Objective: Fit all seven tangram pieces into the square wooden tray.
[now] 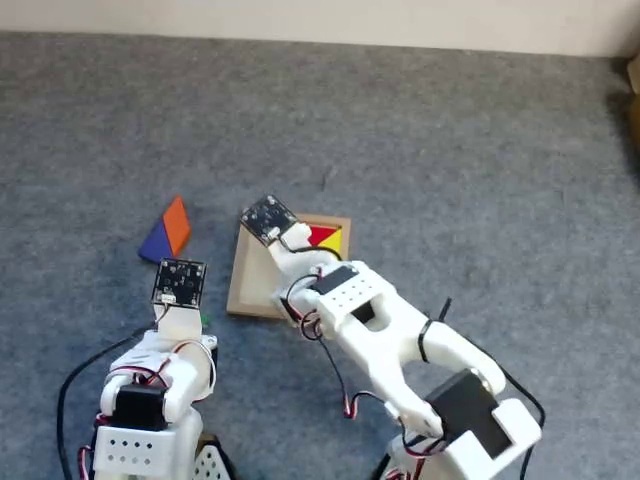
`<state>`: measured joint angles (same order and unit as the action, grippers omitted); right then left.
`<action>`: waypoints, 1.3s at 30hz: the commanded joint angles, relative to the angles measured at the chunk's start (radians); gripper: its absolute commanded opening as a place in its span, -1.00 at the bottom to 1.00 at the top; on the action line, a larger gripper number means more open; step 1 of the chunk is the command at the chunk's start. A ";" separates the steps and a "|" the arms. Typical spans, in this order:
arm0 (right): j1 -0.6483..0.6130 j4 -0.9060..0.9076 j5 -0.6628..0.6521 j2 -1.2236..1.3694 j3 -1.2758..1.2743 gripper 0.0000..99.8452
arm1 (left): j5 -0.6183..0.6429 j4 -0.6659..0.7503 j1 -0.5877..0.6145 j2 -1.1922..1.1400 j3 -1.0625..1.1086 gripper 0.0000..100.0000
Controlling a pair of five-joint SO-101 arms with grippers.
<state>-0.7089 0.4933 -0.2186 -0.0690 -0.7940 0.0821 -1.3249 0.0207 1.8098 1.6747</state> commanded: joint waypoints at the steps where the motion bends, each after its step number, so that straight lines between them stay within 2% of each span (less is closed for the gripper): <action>1: 0.033 0.088 0.008 -0.045 0.012 -0.97 | 0.005 -0.006 0.001 0.008 0.021 -0.99; 4: 0.048 0.168 0.006 -0.111 0.008 -0.97 | 0.005 -0.006 0.001 0.008 0.021 -0.99; 14: 0.053 0.177 0.014 -0.346 -0.005 -0.97 | 0.005 -0.006 0.001 0.008 0.021 -0.99; 18: 0.056 0.196 0.014 -0.501 -0.084 -0.97 | 0.005 -0.006 0.001 0.008 0.021 -0.99; 31: 0.315 0.199 0.014 -1.136 -0.524 -0.97 | 0.005 -0.006 0.001 0.008 0.021 -0.99; 39: 0.420 0.450 0.014 -1.535 -0.674 -0.97 | 0.005 -0.006 0.001 0.008 0.021 -0.99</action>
<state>-0.3191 0.8646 -0.2125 -1.4530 -1.4676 0.0821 -1.3249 0.0207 1.8098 1.6747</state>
